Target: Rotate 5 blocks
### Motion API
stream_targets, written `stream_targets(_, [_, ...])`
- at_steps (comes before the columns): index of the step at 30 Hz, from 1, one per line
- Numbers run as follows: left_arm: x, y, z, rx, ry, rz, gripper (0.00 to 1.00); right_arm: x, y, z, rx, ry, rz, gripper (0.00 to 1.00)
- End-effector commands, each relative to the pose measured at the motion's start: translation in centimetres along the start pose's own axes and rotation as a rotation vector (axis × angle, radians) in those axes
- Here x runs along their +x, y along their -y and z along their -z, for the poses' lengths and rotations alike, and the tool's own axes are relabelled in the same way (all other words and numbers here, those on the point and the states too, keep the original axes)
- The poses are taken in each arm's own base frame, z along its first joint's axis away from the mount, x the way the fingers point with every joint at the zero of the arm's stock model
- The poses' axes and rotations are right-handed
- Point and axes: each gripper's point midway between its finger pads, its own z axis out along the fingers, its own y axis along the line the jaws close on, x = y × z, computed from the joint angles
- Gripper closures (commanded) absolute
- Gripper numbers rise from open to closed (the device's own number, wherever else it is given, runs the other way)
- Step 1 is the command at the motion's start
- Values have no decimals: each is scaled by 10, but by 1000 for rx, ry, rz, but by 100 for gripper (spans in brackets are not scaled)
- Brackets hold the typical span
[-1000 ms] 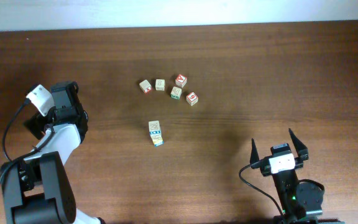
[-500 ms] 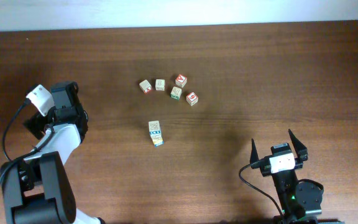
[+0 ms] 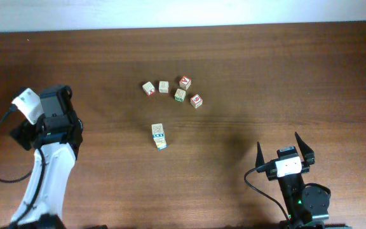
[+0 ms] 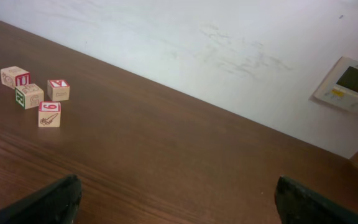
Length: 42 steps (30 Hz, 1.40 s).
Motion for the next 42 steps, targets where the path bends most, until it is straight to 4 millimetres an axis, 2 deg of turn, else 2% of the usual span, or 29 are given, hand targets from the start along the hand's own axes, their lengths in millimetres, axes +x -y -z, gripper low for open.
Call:
stream_targets(1, [-33,-32,29,-4,76,84,1,3,-1,0,-1,-2,-9,1])
stream_targets(2, [-37,-41,35,-13,97,107,1,3,-1,0,-1,-2,-9,1])
stream_targets(4, [-22,-54,42,-13,91,100,1,3,-1,0,-1,-2,-9,1])
stream_targets(6, [11,-70,45,-17,72,75,1,3,-1,0,-1,-2,-9,1])
stream_targets(7, [36,-75,46,0,55,56,1,3,-1,0,-1,-2,-9,1])
stream_targets(9, [82,-68,50,121,16,39,1,3,-1,0,-1,-2,-9,1])
stream_targets(11, [108,-61,55,209,0,34,1,3,-1,0,-1,-2,-9,1])
stream_targets(12, [122,-46,63,328,0,46,1,3,-1,0,-1,-2,-9,1])
stream_targets(16, [112,-36,81,464,166,191,1,3,-1,0,-1,-2,-9,1])
stream_targets(17, [110,-35,84,489,184,179,1,3,-1,0,-1,-2,-9,1])
stream_targets(20, [106,-14,105,641,314,-68,1,3,-1,0,-1,-2,-9,1])
stream_targets(23, [93,-7,122,699,460,-201,1,3,-1,0,-1,-2,-9,1])
stream_targets(27, [99,-9,124,705,485,-215,1,3,-1,0,-1,-2,-9,1])
stream_targets(31, [85,-17,131,688,550,-183,1,3,-1,0,-1,-2,-9,1])
stream_targets(42, [85,-15,133,706,553,-186,1,3,-1,0,-1,-2,-9,1])
